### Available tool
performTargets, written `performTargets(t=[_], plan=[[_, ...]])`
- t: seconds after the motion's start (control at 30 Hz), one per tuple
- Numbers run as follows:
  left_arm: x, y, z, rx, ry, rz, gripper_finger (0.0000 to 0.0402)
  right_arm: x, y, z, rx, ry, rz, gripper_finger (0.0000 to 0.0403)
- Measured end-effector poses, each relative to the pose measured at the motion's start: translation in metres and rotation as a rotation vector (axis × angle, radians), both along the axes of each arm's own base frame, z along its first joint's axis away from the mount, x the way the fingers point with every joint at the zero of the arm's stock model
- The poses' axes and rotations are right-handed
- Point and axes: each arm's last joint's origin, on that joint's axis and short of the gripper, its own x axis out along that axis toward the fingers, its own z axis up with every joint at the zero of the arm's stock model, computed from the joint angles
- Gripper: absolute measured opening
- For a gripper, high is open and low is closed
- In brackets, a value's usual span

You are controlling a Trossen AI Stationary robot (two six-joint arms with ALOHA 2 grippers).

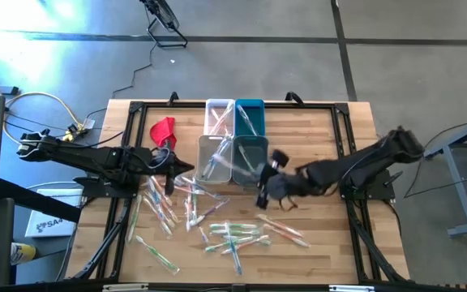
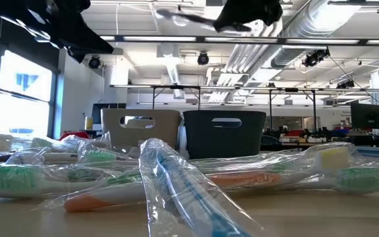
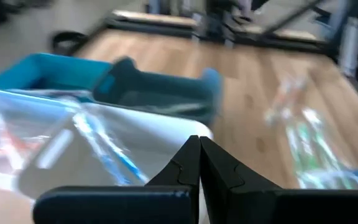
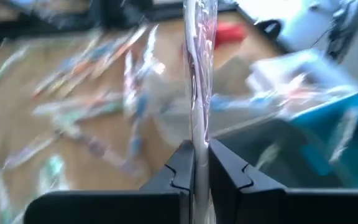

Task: Pick & Place Toothbrushes
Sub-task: Put the violet toothbrush into the light blue bin

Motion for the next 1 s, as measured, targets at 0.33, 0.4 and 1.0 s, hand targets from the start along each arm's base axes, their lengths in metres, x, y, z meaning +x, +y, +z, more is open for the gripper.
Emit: performTargets(t=[0.33, 0.4, 1.0], plan=[[0.000, 0.003, 0.002, 0.154, 0.010, 0.058, 0.0000, -0.001, -0.095, 0.019, -0.130, 0.018, -0.158, 0.0018], [0.000, 0.003, 0.001, 0.150, 0.016, 0.059, 0.0000, 0.001, -0.114, 0.018, -0.101, 0.015, -0.178, 0.0018], [-0.001, 0.003, -0.001, 0.143, 0.033, 0.062, 0.0000, 0.027, -0.250, -0.063, 0.231, -0.053, -0.450, 0.0018]])
